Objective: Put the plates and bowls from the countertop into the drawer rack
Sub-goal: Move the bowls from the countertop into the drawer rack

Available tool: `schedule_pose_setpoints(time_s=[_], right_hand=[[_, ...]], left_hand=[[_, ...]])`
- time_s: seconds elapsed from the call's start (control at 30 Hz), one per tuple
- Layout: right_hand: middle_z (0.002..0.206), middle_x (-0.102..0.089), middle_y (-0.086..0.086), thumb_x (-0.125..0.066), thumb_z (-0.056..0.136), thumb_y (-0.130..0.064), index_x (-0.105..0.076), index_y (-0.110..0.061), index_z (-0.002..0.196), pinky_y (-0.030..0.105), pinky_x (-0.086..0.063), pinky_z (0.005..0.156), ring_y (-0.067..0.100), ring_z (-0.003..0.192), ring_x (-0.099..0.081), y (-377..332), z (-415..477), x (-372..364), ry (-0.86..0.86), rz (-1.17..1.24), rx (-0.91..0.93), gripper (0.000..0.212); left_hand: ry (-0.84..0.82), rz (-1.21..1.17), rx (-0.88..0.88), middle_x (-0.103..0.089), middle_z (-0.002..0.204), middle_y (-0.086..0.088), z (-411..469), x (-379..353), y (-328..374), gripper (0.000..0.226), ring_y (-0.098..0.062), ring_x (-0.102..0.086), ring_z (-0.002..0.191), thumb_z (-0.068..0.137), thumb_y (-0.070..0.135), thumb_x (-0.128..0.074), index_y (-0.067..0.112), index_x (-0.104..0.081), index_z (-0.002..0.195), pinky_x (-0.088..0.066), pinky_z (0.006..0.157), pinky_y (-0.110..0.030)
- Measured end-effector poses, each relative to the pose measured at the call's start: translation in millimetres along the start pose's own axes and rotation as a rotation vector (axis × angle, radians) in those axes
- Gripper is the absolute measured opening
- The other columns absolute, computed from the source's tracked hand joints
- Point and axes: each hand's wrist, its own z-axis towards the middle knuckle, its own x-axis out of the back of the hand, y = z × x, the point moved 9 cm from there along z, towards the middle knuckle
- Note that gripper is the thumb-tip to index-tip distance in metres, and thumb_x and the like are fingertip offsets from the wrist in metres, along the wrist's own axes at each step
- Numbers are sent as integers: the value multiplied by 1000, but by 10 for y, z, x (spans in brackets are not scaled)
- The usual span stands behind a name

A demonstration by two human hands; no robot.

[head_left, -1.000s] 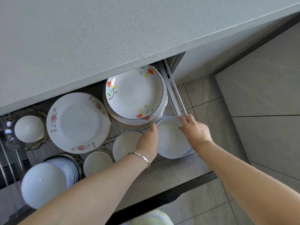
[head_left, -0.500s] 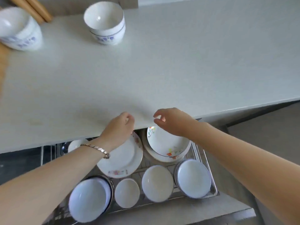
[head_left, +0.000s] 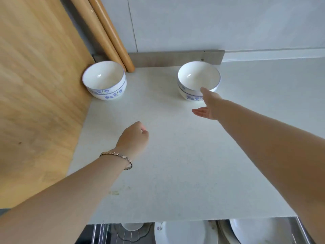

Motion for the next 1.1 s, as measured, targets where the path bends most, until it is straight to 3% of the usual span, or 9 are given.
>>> schedule_pose_setpoints(time_s=[0.17, 0.3, 0.37, 0.43, 0.53, 0.7, 0.8, 0.93, 1.1], right_hand=[[80, -58, 5, -37, 98, -24, -30, -11, 140, 36, -55, 83, 28, 92, -60, -91, 265, -199, 18, 103, 62, 45], [97, -47, 11, -36, 96, -10, -27, -10, 142, 42, -54, 89, 31, 101, -61, -136, 294, -174, 57, 282, 94, 47], [90, -46, 13, -35, 96, -6, -27, -8, 142, 44, -56, 86, 35, 103, -62, -88, 263, -126, 76, 297, 78, 47], [77, -41, 12, -35, 94, -3, -32, -7, 137, 45, -56, 84, 39, 96, -65, 27, 168, -31, 87, 265, 59, 43], [84, -48, 14, -37, 87, 1, -38, -6, 114, 40, -61, 74, 35, 71, -64, 321, -58, 170, 32, 196, 33, 27], [88, -60, 18, -40, 84, 2, -51, -1, 102, 34, -61, 63, 31, 73, -66, 851, -621, 654, -81, -45, 42, 21], [77, -65, 12, -42, 85, 1, -58, -7, 99, 29, -62, 61, 24, 64, -67, 1077, -1081, 963, -158, -210, 94, 24], [55, -68, 2, -43, 85, 1, -63, -18, 85, 25, -60, 57, 16, 52, -68, 1403, -1684, 1421, -264, -367, 135, 28], [76, -71, 25, -44, 83, 0, -64, -24, 98, 41, -61, 73, 33, 69, -72, 2011, -2201, 1973, -323, -494, 105, 34]], left_hand=[[-38, -62, -36, -66, 98, -8, 180, -95, -76, 18, -27, -62, 93, 90, 14, -37, 15, -54, 94, -46, 77, -33], [-54, -112, -69, -64, 92, -6, 159, -189, -86, 16, -23, -57, 82, 91, 14, -37, 19, -52, 91, -42, 68, -30], [-59, -143, -79, -66, 96, -7, 113, -240, -69, 16, -25, -62, 87, 91, 14, -38, 19, -52, 92, -46, 71, -33], [-66, -175, -85, -66, 102, -8, 70, -285, -23, 17, -25, -63, 94, 91, 15, -38, 19, -54, 96, -46, 71, -32], [-79, -329, -60, -65, 103, -9, -6, -353, 92, 18, -25, -63, 93, 91, 18, -39, 18, -54, 102, -49, 72, -32], [-257, -639, 153, -54, 92, -5, -417, -632, 303, 40, -24, -61, 73, 91, 43, -45, 14, -45, 119, -50, 65, -33], [-338, -481, 49, -62, 87, -2, -783, -689, 540, 48, -22, -68, 61, 83, 50, -48, 19, -49, 120, -56, 55, -30], [-365, -230, -106, -70, 79, -5, -1453, -788, 687, 14, -18, -70, 57, 85, 21, -47, 22, -59, 94, -61, 65, -36], [-498, -112, -139, -70, 80, 0, -2356, -1250, 666, 18, -14, -72, 60, 86, 14, -45, 24, -58, 93, -58, 65, -35]])
